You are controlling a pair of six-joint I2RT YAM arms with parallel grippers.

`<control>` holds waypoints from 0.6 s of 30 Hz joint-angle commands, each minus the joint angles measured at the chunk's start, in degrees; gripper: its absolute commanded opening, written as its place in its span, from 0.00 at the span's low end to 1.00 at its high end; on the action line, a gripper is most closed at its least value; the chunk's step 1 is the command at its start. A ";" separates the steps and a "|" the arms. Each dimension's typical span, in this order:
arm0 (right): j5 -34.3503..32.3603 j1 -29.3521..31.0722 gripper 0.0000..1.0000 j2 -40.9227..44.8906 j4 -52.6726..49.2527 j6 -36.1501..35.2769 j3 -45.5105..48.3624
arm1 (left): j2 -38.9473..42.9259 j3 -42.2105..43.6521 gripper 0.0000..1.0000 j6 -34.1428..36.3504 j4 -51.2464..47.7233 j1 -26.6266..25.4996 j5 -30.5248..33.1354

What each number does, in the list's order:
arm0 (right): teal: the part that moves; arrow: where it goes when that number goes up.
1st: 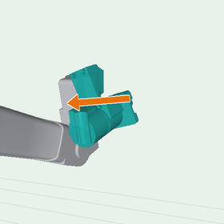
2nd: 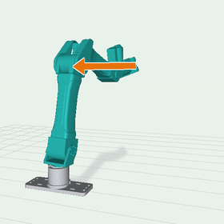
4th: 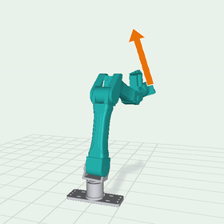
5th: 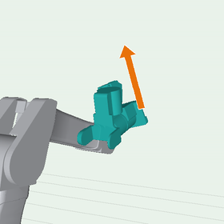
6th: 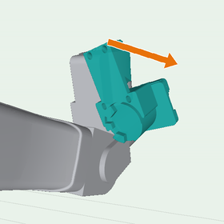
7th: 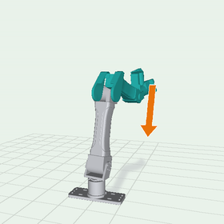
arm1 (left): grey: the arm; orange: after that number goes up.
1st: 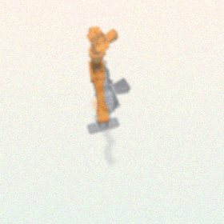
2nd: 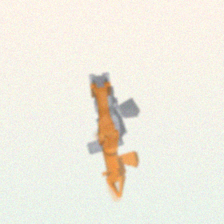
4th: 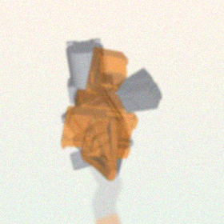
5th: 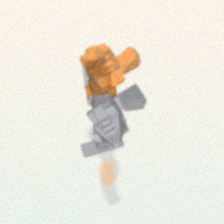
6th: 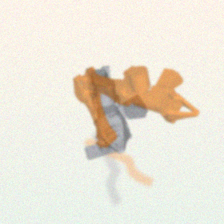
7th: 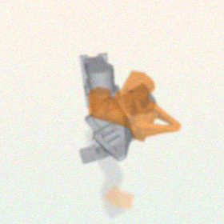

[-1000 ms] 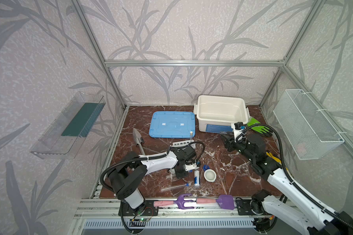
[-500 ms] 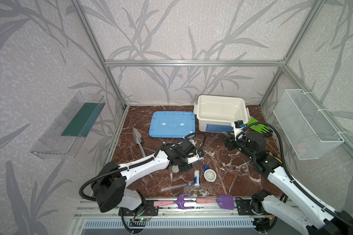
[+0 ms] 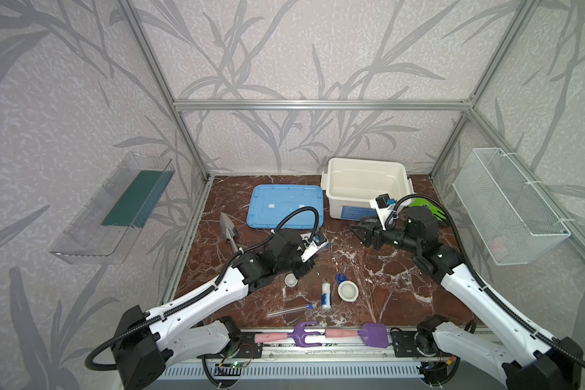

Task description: Organize the chemistry lab equipment

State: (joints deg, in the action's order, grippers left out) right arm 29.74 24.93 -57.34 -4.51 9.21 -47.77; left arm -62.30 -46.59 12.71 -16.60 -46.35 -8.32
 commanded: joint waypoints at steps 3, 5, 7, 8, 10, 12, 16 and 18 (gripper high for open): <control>10.83 1.46 0.62 -0.72 2.46 2.23 -1.97 | 3.43 2.62 0.13 -5.22 10.46 3.11 -5.73; 10.81 3.34 0.62 -2.02 2.71 2.07 -2.53 | 4.44 3.51 0.13 -6.19 13.11 3.43 -6.91; 9.09 5.94 0.62 -3.47 2.88 1.60 -3.31 | 5.07 3.11 0.14 -7.65 13.66 3.84 -9.23; 8.36 6.91 0.62 -4.15 3.25 1.60 -3.61 | 5.27 3.01 0.14 -8.16 13.84 3.89 -10.27; 7.55 8.80 0.62 -5.64 5.14 2.29 -4.08 | 5.82 2.91 0.14 -8.32 13.54 3.92 -11.66; 7.53 10.06 0.61 -6.81 6.80 2.90 -4.39 | 6.50 3.21 0.14 -8.64 13.64 4.10 -12.24; 7.06 11.52 0.59 -9.15 8.25 3.46 -5.13 | 7.75 4.02 0.14 -9.85 14.49 4.32 -13.88; 7.13 12.22 0.58 -9.95 9.03 3.77 -5.55 | 8.12 4.31 0.14 -9.98 14.49 4.33 -14.09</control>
State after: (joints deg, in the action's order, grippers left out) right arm 36.84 36.38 -66.70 1.21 12.01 -51.07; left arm -55.31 -43.22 4.08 -3.77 -42.33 -20.18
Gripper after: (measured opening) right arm 0.579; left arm 0.143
